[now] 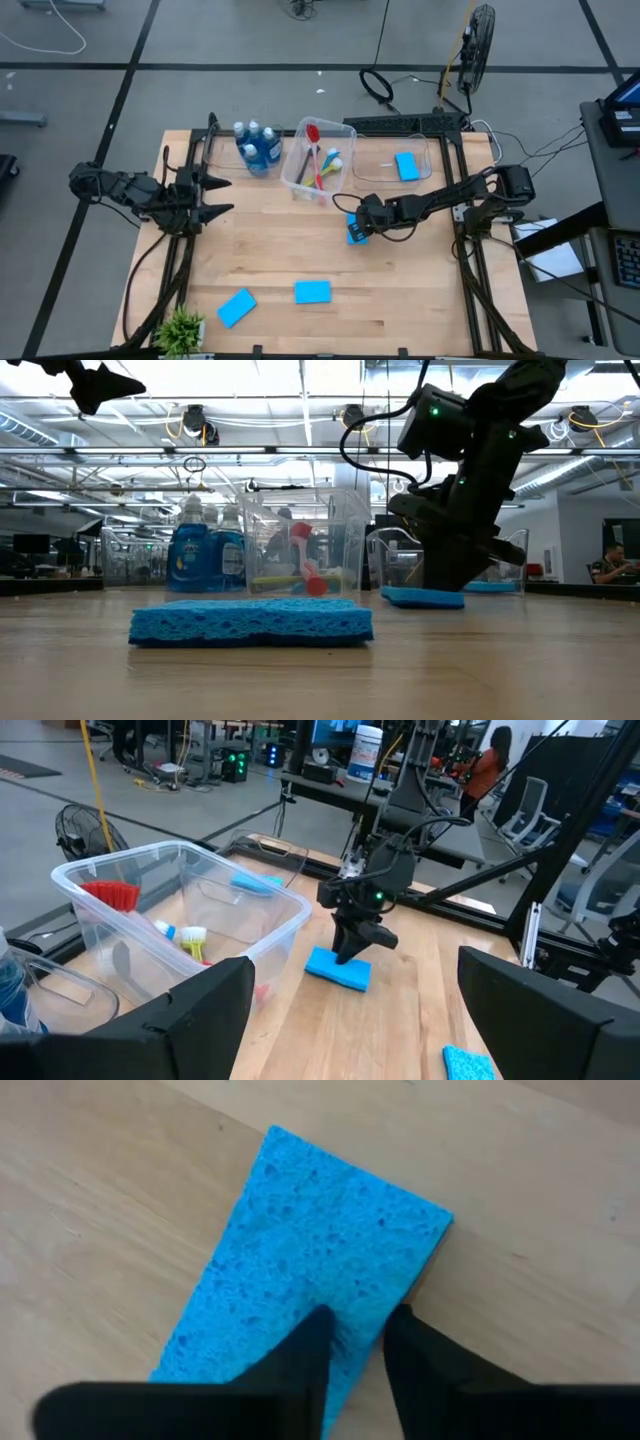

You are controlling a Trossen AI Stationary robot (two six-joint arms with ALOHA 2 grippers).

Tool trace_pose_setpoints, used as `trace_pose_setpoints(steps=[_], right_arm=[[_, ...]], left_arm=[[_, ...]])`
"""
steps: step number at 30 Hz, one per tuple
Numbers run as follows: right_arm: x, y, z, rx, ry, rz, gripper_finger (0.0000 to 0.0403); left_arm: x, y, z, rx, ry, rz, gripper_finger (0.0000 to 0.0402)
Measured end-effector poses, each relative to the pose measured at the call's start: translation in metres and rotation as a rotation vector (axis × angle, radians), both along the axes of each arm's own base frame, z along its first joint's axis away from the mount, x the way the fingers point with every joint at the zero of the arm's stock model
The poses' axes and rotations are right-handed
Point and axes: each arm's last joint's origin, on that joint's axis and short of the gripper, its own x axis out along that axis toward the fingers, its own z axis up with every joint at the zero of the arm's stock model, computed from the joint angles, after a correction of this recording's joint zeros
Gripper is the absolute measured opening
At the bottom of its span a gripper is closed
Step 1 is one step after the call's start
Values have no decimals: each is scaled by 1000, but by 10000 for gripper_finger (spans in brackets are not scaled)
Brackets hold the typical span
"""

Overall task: Pick & Place Kitchen Sink Supplies
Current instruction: Put the blue sponge into the right transparent bin

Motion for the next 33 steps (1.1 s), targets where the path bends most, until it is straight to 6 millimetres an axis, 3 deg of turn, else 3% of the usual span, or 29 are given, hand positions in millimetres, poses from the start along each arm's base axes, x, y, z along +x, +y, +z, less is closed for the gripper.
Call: trace_pose_setpoints(steps=[7, 17, 22, 33], right_arm=[[0, 1, 0, 10, -5, -5, 10], [-1, 2, 5, 32, -21, 4, 1], [-8, 3, 21, 58, -53, 18, 0], [-24, 3, 80, 49, -273, 116, 0]], left_arm=[[0, 0, 0, 0, 0, 0, 349], [0, 0, 0, -1, 1, -5, 349], [0, 0, 0, -1, 1, -5, 349], [0, 0, 0, 12, 4, -8, 349]])
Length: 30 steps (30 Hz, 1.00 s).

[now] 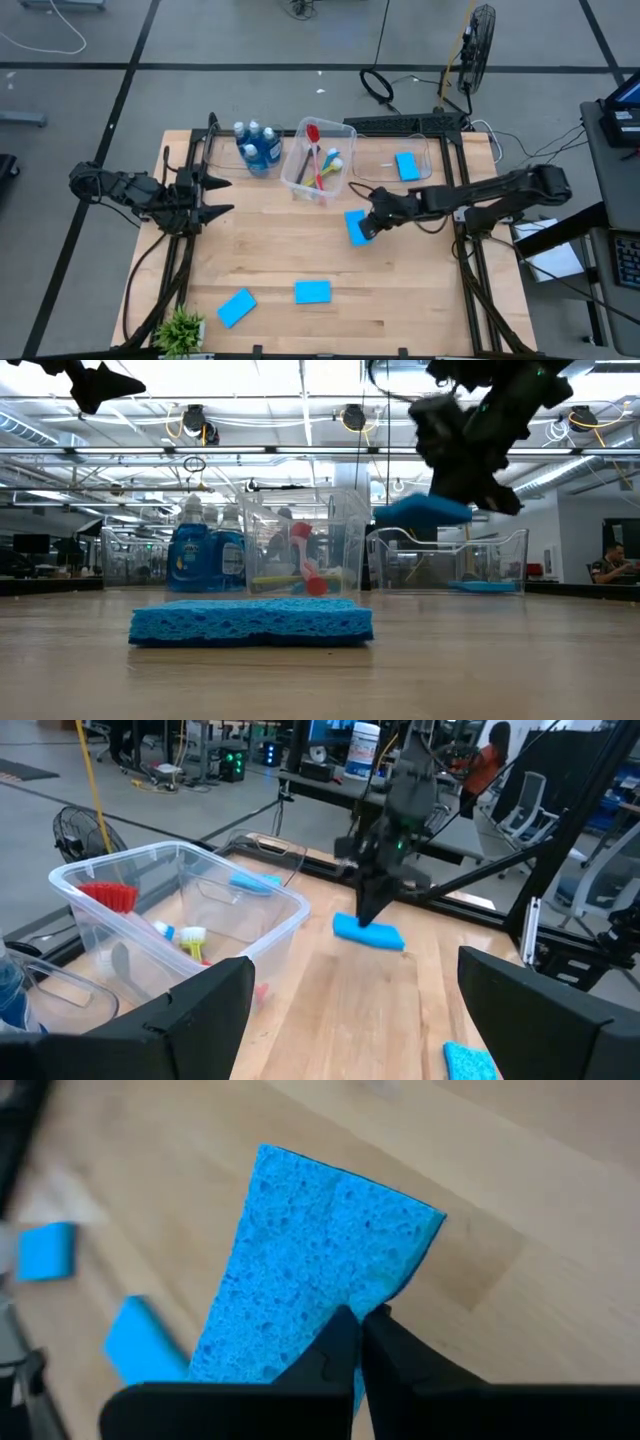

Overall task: Pick & Place Kitchen Sink Supplies
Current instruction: Put the blue sponge into the right transparent bin

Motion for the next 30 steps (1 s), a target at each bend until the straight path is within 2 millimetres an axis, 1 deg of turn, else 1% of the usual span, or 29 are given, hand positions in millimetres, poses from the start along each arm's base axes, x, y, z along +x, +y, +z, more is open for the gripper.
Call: trace_pose_setpoints(steps=[6, 9, 15, 21, 30], right_arm=[[-9, 1, 30, -60, -165, 144, 0], [-10, 2, 46, -113, -289, 250, 0], [-6, 6, 77, -252, -602, 447, 0], [-2, 8, 98, -328, -842, 529, 0], [-4, 11, 122, -383, -1117, 623, 0]], left_arm=[[0, 0, 0, 7, 1, -2, 349], [0, 0, 0, 11, 1, -3, 349], [0, 0, 0, 13, 2, -3, 349], [0, 0, 0, 13, 2, -3, 349], [0, 0, 0, 17, 2, -3, 349]])
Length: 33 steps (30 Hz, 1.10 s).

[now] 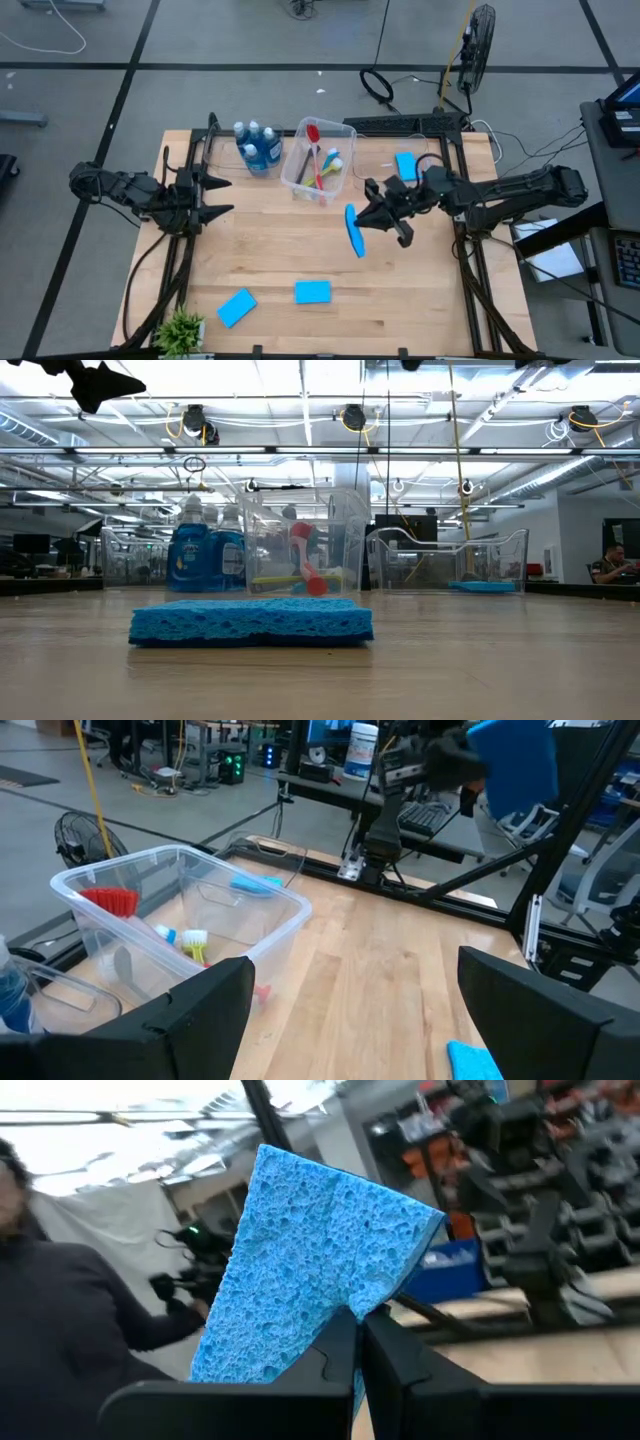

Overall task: Pick & Place Kitchen Sink Supplies
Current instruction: Put the blue sponge into the right transparent bin

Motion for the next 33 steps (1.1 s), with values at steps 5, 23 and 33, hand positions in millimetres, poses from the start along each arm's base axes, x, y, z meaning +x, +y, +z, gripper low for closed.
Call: trace_pose_setpoints(steps=[5, 23, 33], right_arm=[[-1, 0, 3, 0, -35, 9, 0], [-1, -14, -31, 138, 370, -395, 0], [-32, -46, -34, 104, 530, -749, 0]], left_arm=[[0, 0, 0, 4, 0, 0, 349], [0, 0, 1, -2, -15, 0, 349], [0, 0, 3, -5, -32, 3, 349]])
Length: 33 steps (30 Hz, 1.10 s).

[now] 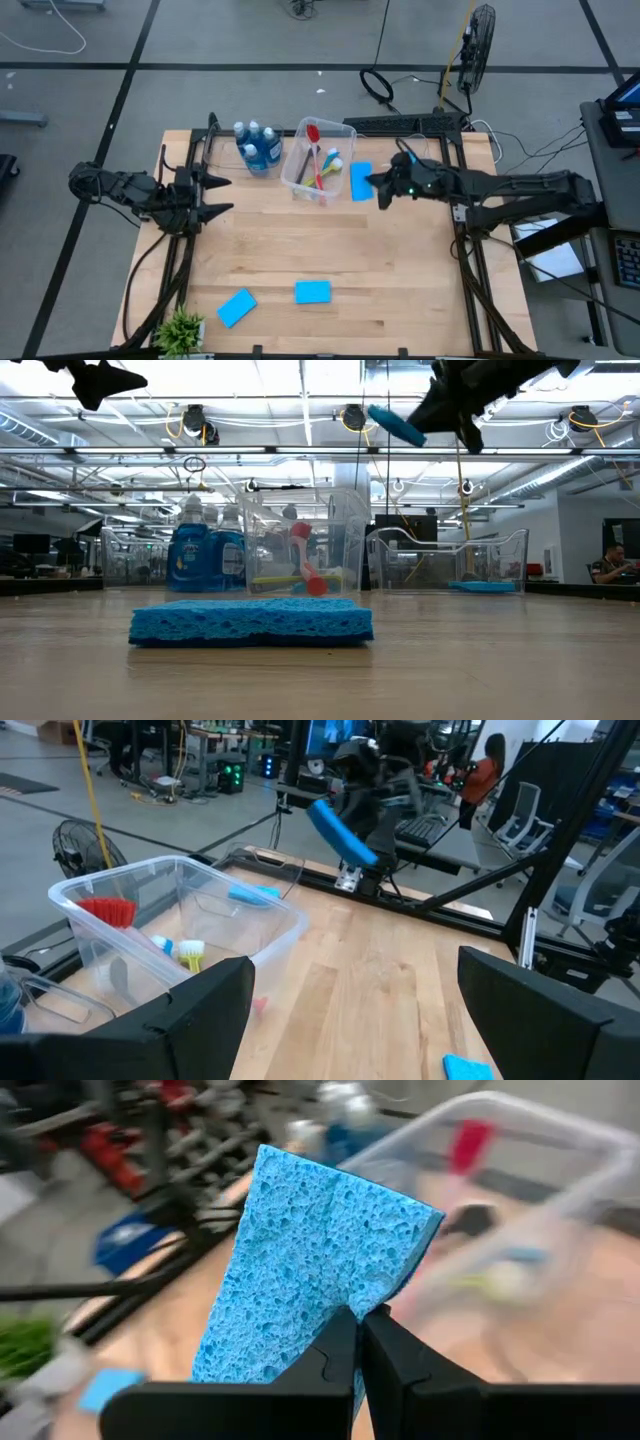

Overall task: Pick & Place Kitchen Sink Supplies
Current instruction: Put the blue sponge into the right transparent bin

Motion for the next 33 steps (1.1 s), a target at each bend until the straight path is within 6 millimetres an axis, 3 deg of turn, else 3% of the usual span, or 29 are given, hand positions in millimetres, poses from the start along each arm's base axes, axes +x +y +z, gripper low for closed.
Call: trace_pose_setpoints(steps=[11, 19, 27, 33], right_arm=[[-30, -54, -5, -135, 198, -210, 0], [-54, -85, -16, -131, 384, -338, 0], [-56, -103, -30, -128, 512, -353, 0], [-54, -111, -53, -107, 591, -348, 0]], left_arm=[[0, 1, 0, 1, -5, 44, 349], [0, 1, 0, -1, -5, 45, 349], [0, 1, 0, -3, -5, 45, 349], [0, 1, 0, -7, -6, 46, 349]])
